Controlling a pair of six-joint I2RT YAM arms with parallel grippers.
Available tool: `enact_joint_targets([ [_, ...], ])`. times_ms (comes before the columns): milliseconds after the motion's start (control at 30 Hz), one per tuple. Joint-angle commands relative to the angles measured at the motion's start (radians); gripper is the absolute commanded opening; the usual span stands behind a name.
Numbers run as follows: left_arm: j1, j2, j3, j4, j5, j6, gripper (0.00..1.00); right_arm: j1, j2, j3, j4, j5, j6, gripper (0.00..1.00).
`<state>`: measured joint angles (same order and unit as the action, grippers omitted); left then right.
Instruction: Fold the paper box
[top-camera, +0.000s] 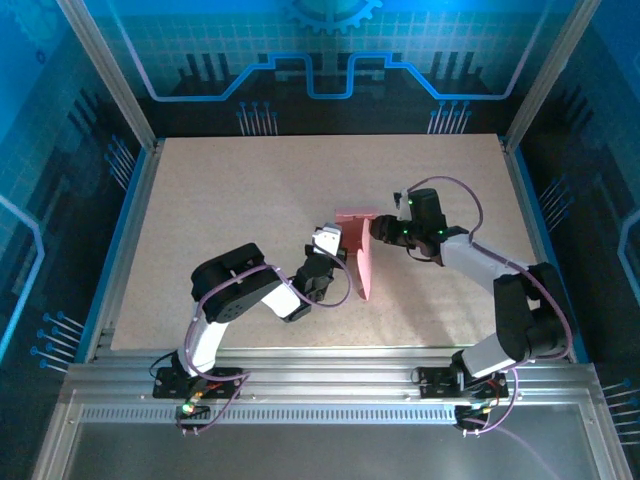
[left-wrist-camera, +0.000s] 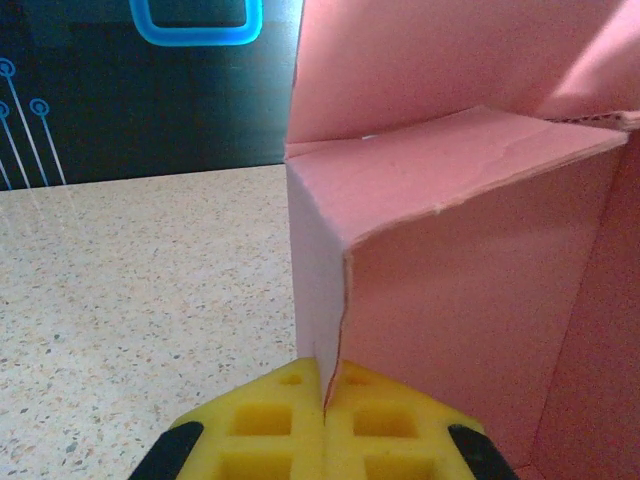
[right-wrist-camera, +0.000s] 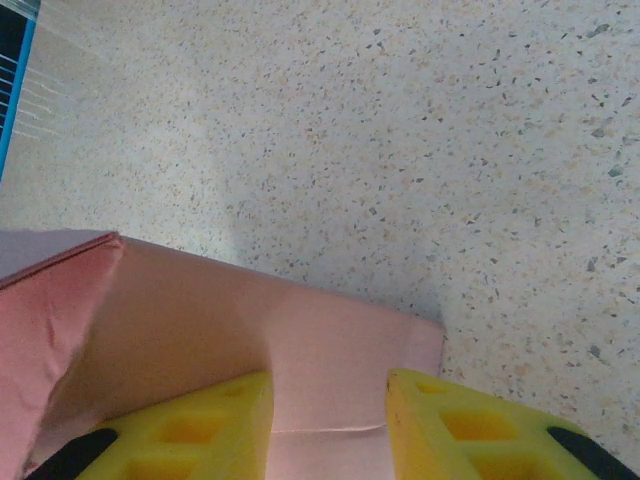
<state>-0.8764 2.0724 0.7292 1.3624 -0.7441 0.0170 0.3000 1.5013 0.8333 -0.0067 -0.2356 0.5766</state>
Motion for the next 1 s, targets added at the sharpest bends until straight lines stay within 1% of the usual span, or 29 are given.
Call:
enact_joint_targets([
  [0,-0.023,-0.009,-0.032,0.021,0.152,-0.010,0.00,-0.006,-0.007,0.002,-0.012,-0.022,-0.026,0.37],
  [100,-0.009,-0.002,-0.053,0.038,0.141,-0.002,0.00,-0.045,-0.032,-0.005,-0.027,-0.046,-0.038,0.37],
  [300,-0.003,0.012,-0.047,0.038,0.141,-0.006,0.00,-0.066,-0.068,-0.005,-0.061,-0.046,-0.074,0.38],
  [533,0.006,0.014,-0.053,0.038,0.141,-0.003,0.00,-0.160,-0.143,-0.017,-0.112,-0.060,-0.116,0.40],
  [767,0.006,0.017,-0.045,0.038,0.144,0.002,0.00,-0.193,-0.198,0.005,-0.171,-0.038,-0.171,0.40],
  [833,0.007,0.016,-0.045,0.036,0.146,0.004,0.00,-0.216,-0.222,0.008,-0.180,-0.042,-0.169,0.40],
  [967,0.005,0.021,-0.042,0.037,0.147,0.009,0.00,-0.228,-0.240,0.036,-0.223,-0.051,-0.193,0.41],
])
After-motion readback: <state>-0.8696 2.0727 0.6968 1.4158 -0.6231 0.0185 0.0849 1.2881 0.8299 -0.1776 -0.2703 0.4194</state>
